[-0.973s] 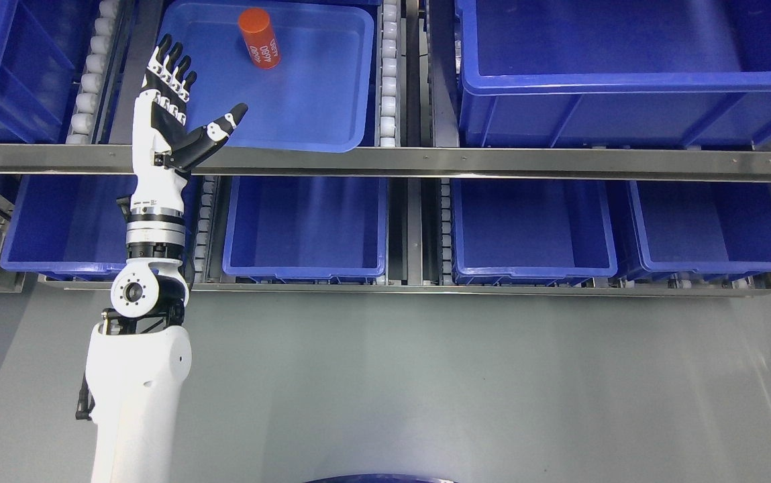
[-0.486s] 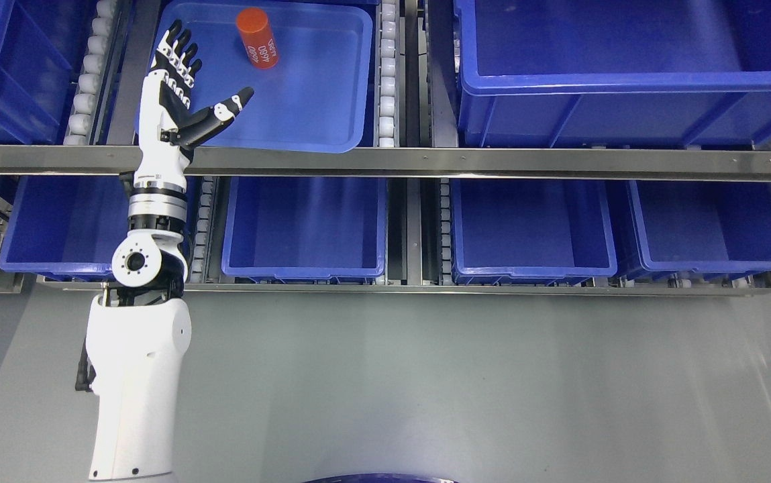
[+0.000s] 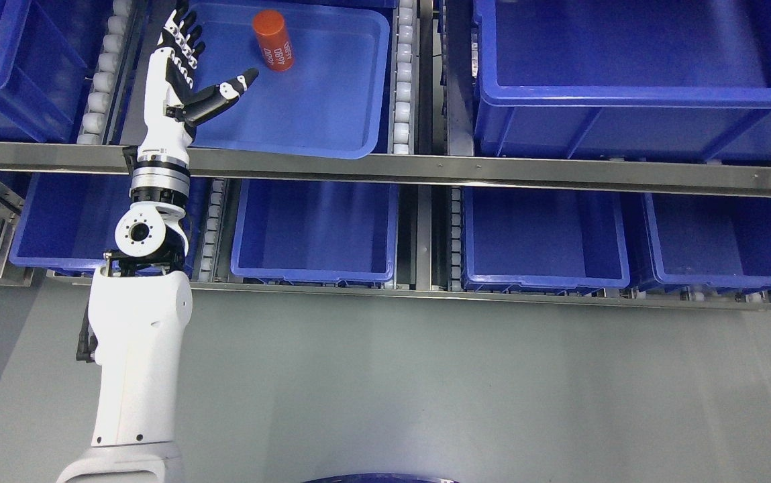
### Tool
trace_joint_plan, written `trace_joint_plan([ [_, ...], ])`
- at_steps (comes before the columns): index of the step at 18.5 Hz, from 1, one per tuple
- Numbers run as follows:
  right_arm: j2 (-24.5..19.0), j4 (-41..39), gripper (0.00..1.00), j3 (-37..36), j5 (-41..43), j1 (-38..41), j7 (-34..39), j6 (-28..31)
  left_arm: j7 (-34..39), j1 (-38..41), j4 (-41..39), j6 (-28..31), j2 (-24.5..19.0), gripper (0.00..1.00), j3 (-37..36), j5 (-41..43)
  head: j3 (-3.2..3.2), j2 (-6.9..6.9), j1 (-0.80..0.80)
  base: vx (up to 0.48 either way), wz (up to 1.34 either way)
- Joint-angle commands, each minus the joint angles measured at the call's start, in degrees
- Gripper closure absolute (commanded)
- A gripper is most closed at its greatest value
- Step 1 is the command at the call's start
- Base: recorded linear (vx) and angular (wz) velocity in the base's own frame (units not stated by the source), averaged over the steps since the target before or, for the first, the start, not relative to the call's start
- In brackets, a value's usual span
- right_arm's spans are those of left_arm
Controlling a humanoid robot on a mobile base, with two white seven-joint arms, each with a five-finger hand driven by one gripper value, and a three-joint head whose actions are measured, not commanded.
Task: Grab orange capacitor from left shelf to right desk
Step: 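Reach the open left hand toward the orange capacitor in the upper blue bin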
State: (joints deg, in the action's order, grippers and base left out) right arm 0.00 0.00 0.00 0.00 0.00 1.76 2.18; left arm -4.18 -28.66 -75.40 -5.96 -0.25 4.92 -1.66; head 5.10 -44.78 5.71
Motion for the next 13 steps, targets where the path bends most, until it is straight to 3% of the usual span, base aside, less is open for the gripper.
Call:
trace_joint_plan([
  [1, 1.0, -1.32, 0.0, -0.7, 0.0, 1.93, 0.0, 0.11, -0.92, -4.39, 11.15, -0.01, -0.9, 0.0, -4.12, 1.13, 0.0, 0.0, 0.0, 0.035, 0.09],
  [13, 1.0, -1.32, 0.0, -0.62, 0.0, 1.93, 0.09, 0.11, -4.79, -6.24, 14.05, -0.01, -0.75, 0.0, -15.55, 2.18, 0.0, 0.0, 0.0, 0.087, 0.1],
])
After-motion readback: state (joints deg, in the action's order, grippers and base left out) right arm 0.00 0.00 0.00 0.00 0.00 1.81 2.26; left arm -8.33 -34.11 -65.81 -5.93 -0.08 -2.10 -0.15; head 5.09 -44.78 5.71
